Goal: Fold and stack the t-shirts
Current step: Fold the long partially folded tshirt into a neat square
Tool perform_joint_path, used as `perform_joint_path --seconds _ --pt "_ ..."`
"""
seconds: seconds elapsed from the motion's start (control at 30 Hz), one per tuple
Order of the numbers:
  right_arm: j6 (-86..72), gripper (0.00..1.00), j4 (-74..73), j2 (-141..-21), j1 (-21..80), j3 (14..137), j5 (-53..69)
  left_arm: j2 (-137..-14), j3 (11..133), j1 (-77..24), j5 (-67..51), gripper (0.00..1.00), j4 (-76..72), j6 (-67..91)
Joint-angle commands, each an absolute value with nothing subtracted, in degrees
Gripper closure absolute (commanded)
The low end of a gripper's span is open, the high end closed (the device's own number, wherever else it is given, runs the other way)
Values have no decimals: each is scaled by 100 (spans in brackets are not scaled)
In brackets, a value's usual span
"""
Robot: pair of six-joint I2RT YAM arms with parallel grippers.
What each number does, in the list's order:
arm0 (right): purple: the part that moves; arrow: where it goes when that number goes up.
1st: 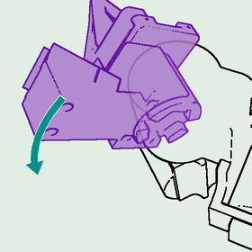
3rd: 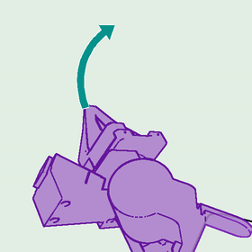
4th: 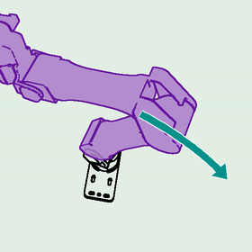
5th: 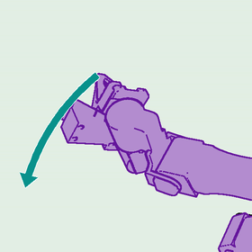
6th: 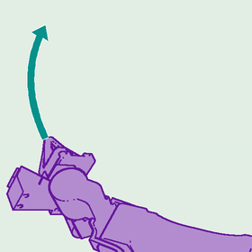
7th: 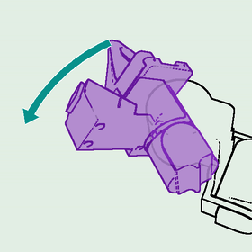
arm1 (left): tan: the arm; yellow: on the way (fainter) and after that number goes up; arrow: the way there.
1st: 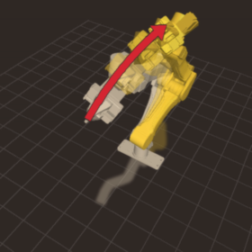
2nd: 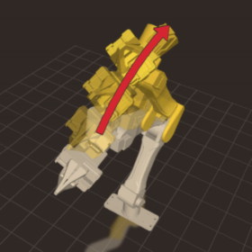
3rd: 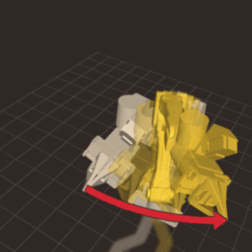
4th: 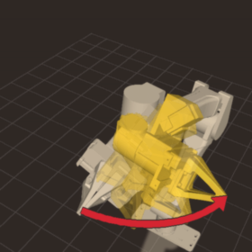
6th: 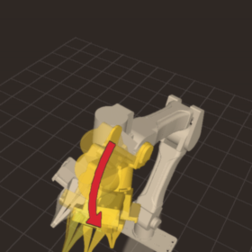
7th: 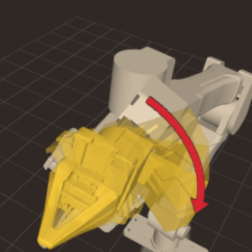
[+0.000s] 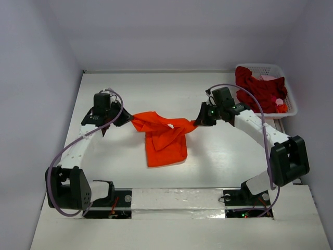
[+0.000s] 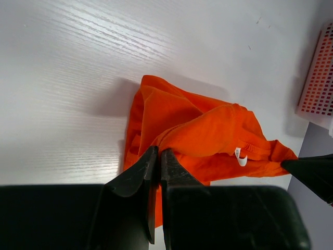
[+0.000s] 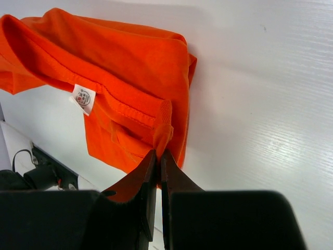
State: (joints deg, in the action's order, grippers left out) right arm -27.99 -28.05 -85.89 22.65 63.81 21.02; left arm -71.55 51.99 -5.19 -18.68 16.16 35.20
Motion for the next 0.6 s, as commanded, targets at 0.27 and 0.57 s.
perform_joint_path --seconds 0.27,0.57 --pt "-2628 100 -3102 -8104 2461 6670 2013 -6636 5361 -545 -1986 100 1819 3595" --pt "-2408 100 -3331 -7814 2619 6759 1784 -6469 5432 -545 -1969 100 1995 3586"
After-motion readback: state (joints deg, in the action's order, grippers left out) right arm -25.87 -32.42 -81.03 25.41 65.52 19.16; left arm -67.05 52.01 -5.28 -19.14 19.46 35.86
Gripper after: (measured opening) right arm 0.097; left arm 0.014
